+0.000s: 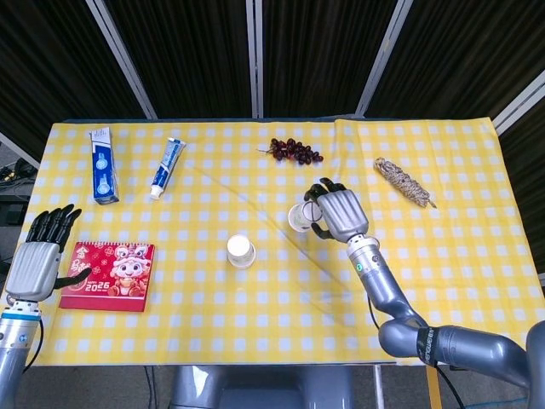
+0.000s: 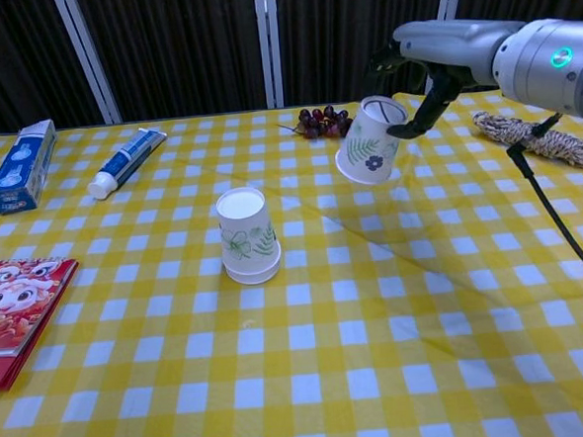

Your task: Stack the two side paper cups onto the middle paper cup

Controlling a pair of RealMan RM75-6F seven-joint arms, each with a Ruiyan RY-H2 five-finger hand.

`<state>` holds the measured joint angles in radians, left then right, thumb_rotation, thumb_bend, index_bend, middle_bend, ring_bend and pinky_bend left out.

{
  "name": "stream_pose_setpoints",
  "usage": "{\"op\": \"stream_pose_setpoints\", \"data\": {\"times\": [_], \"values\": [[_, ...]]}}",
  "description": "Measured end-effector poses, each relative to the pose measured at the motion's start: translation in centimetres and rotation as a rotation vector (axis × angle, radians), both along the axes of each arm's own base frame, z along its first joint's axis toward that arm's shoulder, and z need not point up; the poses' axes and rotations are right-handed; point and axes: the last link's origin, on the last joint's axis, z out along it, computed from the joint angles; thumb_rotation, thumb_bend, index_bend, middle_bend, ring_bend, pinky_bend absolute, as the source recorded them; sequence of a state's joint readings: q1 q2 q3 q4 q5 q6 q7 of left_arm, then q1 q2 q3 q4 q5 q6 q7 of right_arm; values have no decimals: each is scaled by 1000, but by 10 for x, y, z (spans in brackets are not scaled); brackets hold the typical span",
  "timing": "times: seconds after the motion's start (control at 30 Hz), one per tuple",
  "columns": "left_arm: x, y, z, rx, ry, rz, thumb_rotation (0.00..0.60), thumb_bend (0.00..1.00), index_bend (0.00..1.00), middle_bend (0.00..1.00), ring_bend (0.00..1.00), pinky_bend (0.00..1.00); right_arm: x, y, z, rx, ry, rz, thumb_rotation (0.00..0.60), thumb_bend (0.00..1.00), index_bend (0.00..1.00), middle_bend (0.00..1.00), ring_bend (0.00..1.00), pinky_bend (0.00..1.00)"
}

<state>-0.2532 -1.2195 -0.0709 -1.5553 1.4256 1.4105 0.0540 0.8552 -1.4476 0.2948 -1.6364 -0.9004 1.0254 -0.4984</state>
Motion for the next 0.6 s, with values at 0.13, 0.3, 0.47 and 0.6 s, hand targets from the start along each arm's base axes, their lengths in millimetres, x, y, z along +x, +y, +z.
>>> {"op": "stream_pose_setpoints", "data": {"times": [0.13,0.3,0.47,0.6], "values": [[1,-1,-3,-15,5,-2,600,135,2,0,0,0,28,16,11,11,-51,75,600,271,446,246,142,273],[1,-1,-6,-26,8,-3,600,135,2,0,0,0,57,35,21,15,-95,160,600,270,452,246,142,274],[2,-2,-8,-40,5,-10,600,135,2,0,0,0,71,44,15,32,-108,187,600,270,452,244,142,274],[2,-2,-8,-46,-2,-8,600,136,2,0,0,0,75,48,1,60,-104,189,600,270,451,244,142,274]]}}
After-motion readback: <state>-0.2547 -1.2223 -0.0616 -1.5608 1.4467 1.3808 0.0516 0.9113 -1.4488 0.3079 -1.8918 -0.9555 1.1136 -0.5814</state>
